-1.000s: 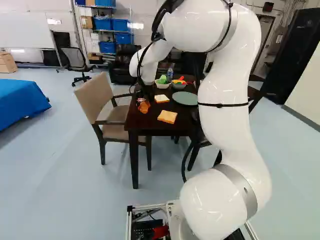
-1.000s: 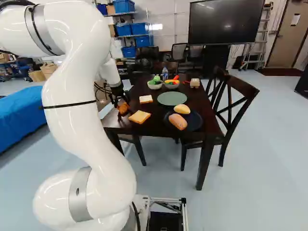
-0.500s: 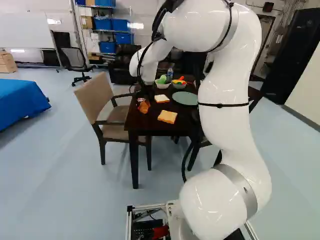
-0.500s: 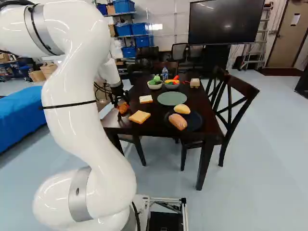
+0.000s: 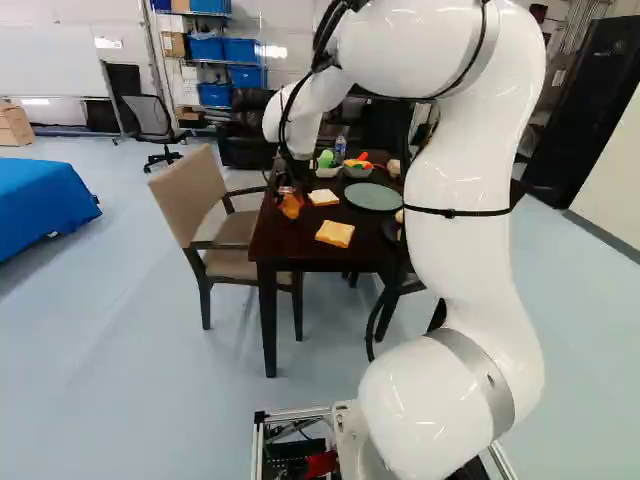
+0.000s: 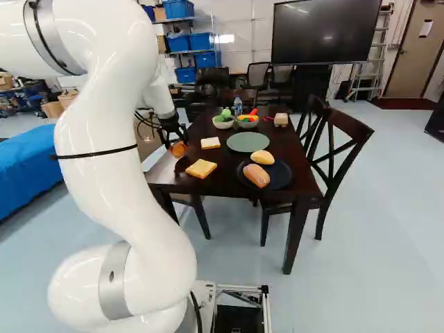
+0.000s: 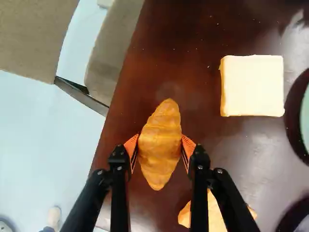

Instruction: Move the croissant to the empty plate

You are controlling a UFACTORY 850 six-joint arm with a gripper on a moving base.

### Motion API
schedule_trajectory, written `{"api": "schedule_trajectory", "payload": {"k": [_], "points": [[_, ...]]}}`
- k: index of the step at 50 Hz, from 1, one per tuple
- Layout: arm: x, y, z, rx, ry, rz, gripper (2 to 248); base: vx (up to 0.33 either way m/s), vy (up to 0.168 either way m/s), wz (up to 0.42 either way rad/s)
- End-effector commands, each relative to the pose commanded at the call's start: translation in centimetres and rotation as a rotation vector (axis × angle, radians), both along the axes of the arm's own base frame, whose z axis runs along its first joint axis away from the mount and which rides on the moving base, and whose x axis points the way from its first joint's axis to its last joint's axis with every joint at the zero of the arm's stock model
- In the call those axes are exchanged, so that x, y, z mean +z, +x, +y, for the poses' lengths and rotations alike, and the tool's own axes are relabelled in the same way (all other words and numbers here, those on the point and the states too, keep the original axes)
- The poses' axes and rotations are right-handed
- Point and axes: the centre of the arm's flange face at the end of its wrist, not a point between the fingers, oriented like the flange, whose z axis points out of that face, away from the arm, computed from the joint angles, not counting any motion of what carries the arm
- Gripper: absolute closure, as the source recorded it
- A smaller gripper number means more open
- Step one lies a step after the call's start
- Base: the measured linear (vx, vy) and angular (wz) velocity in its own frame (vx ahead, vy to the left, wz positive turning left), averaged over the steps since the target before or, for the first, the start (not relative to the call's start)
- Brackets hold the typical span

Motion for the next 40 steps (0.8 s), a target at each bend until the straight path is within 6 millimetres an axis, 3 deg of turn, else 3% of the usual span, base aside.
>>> {"api": "schedule_trajectory", "payload": {"k": [40], "points": [[5.2, 2.0, -6.8, -0.115, 0.003, -0.015, 117, 0.000, 0.000, 0.000]]}}
